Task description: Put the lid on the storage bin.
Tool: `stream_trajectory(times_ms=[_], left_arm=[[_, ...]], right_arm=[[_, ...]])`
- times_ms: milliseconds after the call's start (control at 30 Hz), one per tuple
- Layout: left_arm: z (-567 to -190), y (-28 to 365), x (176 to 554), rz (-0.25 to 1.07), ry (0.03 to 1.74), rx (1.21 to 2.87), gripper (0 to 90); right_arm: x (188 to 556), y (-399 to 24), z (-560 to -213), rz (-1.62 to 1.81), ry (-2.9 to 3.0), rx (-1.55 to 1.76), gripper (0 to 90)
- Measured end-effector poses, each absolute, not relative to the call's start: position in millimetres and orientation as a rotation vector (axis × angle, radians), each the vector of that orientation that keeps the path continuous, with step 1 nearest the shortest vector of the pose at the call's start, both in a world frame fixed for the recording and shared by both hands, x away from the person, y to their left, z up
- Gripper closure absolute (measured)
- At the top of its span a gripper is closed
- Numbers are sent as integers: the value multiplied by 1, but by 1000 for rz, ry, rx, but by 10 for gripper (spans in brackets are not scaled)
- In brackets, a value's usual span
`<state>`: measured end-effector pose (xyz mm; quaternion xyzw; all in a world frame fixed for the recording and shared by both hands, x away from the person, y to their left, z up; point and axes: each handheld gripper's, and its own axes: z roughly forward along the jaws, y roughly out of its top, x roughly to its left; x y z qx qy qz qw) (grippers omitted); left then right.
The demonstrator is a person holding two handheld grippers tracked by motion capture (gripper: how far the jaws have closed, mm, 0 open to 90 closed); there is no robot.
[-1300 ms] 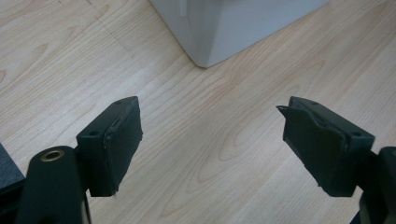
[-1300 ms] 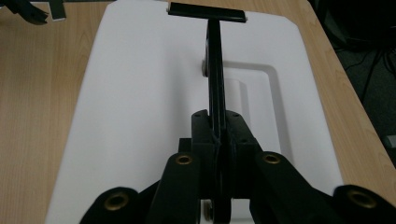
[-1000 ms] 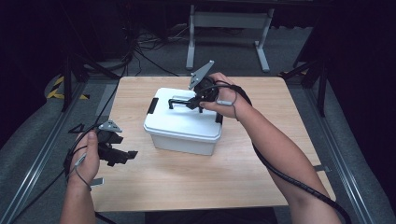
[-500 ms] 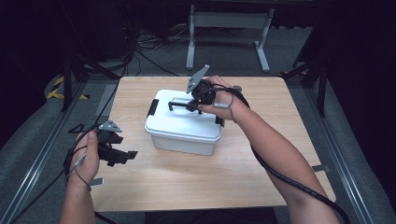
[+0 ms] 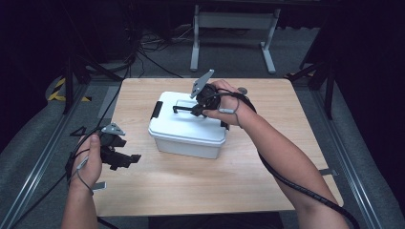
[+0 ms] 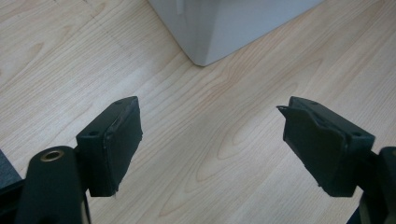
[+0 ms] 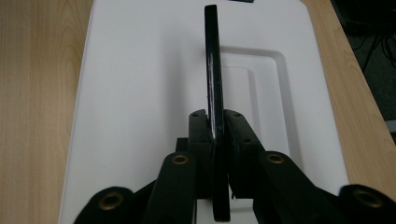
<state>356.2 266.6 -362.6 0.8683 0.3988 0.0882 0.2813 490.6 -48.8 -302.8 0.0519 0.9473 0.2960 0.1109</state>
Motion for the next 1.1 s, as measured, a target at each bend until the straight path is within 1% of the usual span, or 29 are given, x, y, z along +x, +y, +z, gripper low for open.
stream_trajectory(times_ms=[67, 133, 167, 300, 733, 1100], left_arm=[[-363, 267, 357, 232, 1074, 2326, 201], [-363, 267, 357, 233, 1073, 2328, 201], [-363, 267, 357, 223, 1079, 2325, 201], [-363, 267, 357, 242, 1068, 2329, 201], [-364, 265, 357, 228, 1071, 2341, 201], [-365, 262, 358, 223, 1064, 2349, 201]], right_arm=[[491, -51, -301, 943, 2794, 193, 663], [488, -52, -297, 986, 2793, 196, 604], [487, -52, -295, 1003, 2795, 203, 588], [482, -57, -285, 1040, 2779, 213, 570], [476, -92, -256, 1141, 2737, 337, 564], [475, -115, -249, 1144, 2710, 415, 552]])
